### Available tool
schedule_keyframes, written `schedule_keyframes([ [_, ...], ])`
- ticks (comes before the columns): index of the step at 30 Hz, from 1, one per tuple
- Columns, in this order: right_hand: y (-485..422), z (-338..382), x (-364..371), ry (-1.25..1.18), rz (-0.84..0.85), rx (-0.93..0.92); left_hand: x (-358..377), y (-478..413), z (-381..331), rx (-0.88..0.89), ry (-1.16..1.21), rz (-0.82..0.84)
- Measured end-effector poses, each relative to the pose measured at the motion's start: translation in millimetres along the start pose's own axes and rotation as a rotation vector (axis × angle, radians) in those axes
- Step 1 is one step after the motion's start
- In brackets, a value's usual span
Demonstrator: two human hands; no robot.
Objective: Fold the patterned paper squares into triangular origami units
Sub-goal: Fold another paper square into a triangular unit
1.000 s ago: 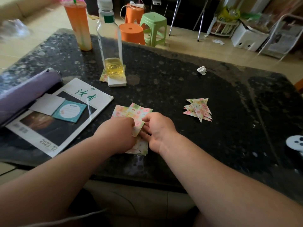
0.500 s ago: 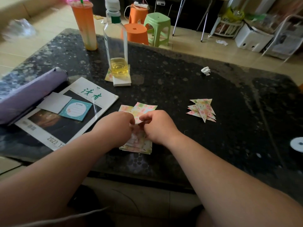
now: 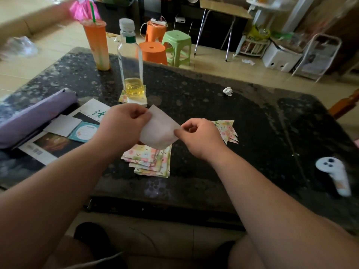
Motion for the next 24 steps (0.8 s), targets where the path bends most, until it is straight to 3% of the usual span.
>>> schedule_keyframes([
  [5,30,-11,-3,-0.186,0.086,0.122,14,8,-8,-0.106,0.043,0.144],
  [9,51,-17,-8,-0.413,0.027,0.175,19,20,-19,-0.141,0.09,0.236],
  [13,78,-20,-21,-0.468,-0.118,0.127,32,40,-26,-0.144,0.088,0.298],
  [17,104,-30,-40,-0.452,-0.247,0.076,54,55,-31,-0.225,0.303,0.352],
  [24,127,-65,-57,-0.526,-0.212,0.066,92,71,-46,-0.302,0.473,0.328],
])
Point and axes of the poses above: each hand's wrist, its own y-axis away from the middle knuckle, its own x-axis out of the palm, z = x × y, the point moved 3 cm from there along -y, towards the middle knuckle, and after that the axes turned 14 degrees about z, right-handed, at the moved point
